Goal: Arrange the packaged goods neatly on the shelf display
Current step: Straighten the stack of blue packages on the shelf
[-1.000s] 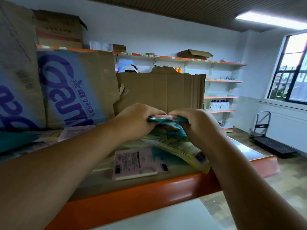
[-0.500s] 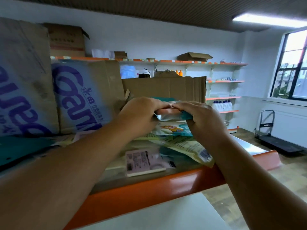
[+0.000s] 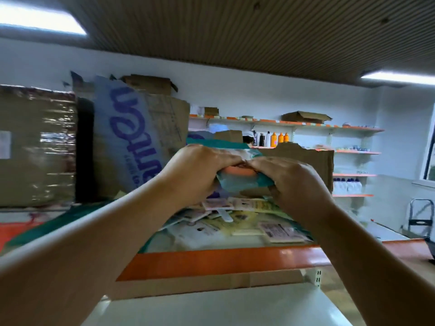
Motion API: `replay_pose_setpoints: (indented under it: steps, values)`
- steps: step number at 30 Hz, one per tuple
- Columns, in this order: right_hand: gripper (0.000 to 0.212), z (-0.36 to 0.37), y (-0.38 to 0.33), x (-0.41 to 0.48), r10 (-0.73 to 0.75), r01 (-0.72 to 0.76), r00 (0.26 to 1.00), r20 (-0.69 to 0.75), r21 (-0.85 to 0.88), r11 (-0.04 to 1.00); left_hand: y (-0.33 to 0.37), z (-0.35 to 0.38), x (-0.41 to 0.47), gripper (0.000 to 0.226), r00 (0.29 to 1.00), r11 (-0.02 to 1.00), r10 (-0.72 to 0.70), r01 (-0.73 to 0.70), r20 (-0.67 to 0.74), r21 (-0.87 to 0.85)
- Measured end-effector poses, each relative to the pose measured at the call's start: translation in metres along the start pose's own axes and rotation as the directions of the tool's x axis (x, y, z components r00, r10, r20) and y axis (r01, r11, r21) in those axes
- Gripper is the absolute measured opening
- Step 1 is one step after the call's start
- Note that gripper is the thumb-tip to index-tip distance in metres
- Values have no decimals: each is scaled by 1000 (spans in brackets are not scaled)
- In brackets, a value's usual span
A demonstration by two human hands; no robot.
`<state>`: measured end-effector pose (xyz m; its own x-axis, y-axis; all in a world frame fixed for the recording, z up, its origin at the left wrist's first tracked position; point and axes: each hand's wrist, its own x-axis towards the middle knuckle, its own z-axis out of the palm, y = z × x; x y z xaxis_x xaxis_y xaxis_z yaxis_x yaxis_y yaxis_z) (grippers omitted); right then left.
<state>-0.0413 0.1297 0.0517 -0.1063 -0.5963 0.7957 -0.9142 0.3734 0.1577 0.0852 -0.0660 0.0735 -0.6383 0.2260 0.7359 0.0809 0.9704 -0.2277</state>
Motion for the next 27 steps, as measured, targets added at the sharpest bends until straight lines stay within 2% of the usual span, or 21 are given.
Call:
replay_pose_setpoints:
  steps: [6, 10, 16, 20, 23, 27]
  values:
    - [50, 5, -137, 38, -81, 85, 996, -29, 150, 985, -50, -111, -99, 53, 996, 983, -77, 68, 43, 168]
    - [58, 18, -233, 70, -168, 169, 986, -23, 223, 960, -82, -184, -177, 43, 980, 958, -183, 161, 73, 239]
    - [61, 44, -376, 106, -271, 263, 962, -31, 369, 891, -121, -284, -294, 45, 942, 885, -336, 313, 8, 345]
    - [52, 58, -450, 118, -310, 322, 945, -107, 472, 820, -143, -335, -364, 44, 903, 827, -429, 402, -22, 393]
    - [46, 73, -490, 126, -326, 333, 939, -112, 532, 778, -156, -363, -411, 44, 872, 799, -487, 462, -36, 386]
    - [49, 100, -538, 137, -324, 316, 940, -104, 617, 720, -173, -385, -459, 46, 837, 773, -548, 512, -13, 375]
